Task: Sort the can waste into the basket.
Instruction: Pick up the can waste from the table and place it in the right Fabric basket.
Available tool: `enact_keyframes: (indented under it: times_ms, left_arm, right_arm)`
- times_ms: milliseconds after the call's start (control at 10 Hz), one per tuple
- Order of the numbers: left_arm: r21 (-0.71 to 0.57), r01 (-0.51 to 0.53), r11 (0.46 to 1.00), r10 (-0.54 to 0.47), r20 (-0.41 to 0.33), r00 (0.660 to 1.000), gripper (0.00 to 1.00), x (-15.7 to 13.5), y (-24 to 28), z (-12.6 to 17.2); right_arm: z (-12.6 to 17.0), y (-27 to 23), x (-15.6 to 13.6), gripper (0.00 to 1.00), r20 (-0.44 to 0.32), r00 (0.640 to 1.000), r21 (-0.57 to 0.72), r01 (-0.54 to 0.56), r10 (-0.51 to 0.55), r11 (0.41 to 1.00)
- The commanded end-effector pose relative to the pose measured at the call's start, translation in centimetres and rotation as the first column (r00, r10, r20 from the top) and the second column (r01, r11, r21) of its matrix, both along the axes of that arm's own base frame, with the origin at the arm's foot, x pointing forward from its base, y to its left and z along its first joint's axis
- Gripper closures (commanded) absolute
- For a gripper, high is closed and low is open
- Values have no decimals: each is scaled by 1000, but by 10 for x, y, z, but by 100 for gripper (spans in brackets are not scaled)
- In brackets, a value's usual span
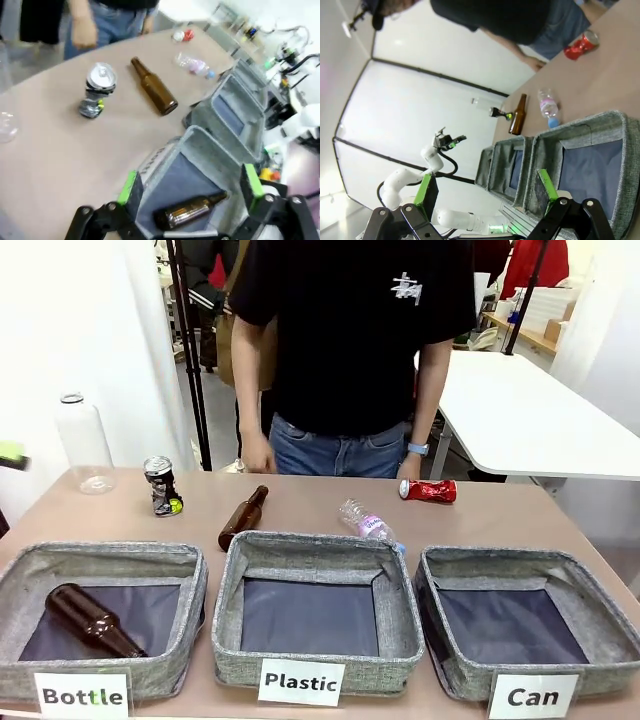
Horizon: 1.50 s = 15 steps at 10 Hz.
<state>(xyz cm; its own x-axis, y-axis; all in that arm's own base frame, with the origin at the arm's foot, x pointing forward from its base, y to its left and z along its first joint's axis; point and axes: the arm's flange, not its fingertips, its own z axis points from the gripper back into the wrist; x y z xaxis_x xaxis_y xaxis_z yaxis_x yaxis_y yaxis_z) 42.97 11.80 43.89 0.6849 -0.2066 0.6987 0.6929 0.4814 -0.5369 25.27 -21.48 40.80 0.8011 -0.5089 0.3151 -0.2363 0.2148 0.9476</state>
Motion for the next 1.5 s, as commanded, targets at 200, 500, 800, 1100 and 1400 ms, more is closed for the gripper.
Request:
enact_keyframes:
  times_ms: [200, 500, 800, 1100, 1400]
  left_arm:
    - [187, -231, 955, 215, 101, 971, 0, 33, -84, -39]
    - [211, -429, 878, 401, 164, 901, 0, 77, -104, -56]
    - [230, -256, 939, 239, 98, 966, 0, 44, -99, -46]
    - [295, -324, 899, 312, 88, 946, 0, 74, -107, -48]
    - [327, -184, 927, 168, 79, 983, 0, 113, -97, -66]
  right_arm:
    - [1, -1, 3, 0, 36, 999, 5, 10, -10, 1000]
    - [1, -1, 3, 0, 36, 999, 5, 10, -10, 1000]
    - [1, -1, 3, 0, 36, 999, 5, 10, -10, 1000]
    - [1, -1, 3, 0, 36, 999, 5, 10, -10, 1000]
    - [1, -1, 3, 0, 36, 999, 5, 10, -10, 1000]
